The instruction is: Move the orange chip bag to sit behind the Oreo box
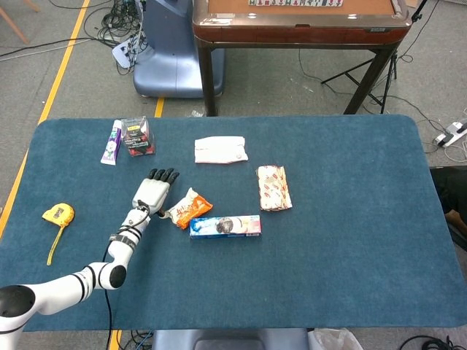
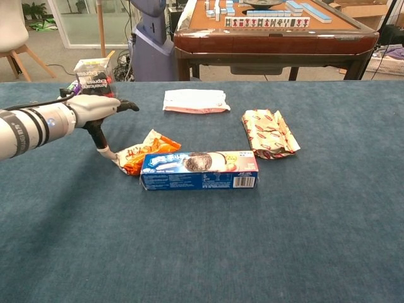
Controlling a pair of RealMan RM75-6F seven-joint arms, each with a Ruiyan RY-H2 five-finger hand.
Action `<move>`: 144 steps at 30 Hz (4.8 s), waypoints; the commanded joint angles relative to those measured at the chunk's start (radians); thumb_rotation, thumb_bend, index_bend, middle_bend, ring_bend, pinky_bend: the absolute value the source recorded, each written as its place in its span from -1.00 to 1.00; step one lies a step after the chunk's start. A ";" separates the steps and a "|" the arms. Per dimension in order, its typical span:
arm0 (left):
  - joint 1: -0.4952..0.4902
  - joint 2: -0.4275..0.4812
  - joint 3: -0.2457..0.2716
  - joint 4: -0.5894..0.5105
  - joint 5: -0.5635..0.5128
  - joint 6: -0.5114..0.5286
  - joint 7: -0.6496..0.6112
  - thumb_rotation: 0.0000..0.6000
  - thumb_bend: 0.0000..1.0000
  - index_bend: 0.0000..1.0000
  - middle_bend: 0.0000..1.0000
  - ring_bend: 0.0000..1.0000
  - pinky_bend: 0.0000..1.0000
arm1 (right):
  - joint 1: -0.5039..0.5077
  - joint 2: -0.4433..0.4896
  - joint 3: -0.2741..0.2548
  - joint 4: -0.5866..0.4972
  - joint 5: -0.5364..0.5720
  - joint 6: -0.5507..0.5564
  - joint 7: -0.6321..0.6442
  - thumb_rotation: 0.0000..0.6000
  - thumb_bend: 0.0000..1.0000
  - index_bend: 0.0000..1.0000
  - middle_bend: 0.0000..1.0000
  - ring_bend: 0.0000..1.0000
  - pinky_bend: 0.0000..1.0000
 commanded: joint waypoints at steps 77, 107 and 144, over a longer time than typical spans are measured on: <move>-0.137 -0.093 -0.004 0.006 -0.078 -0.026 0.148 1.00 -0.98 -1.00 -1.00 -1.00 -1.00 | -0.015 0.008 -0.004 0.006 -0.014 0.018 0.036 1.00 -1.00 -0.36 -0.20 -0.31 -0.02; -0.161 -0.224 -0.059 0.135 0.041 0.020 0.086 1.00 -0.98 -1.00 -1.00 -1.00 -1.00 | -0.015 0.009 -0.007 0.008 -0.021 0.017 0.042 1.00 -1.00 -0.36 -0.20 -0.31 -0.02; 0.034 0.110 -0.049 -0.423 0.022 0.257 0.249 1.00 -0.98 -1.00 -1.00 -1.00 -0.82 | 0.001 -0.002 -0.018 -0.005 -0.032 -0.005 -0.009 1.00 -1.00 -0.36 -0.20 -0.31 -0.02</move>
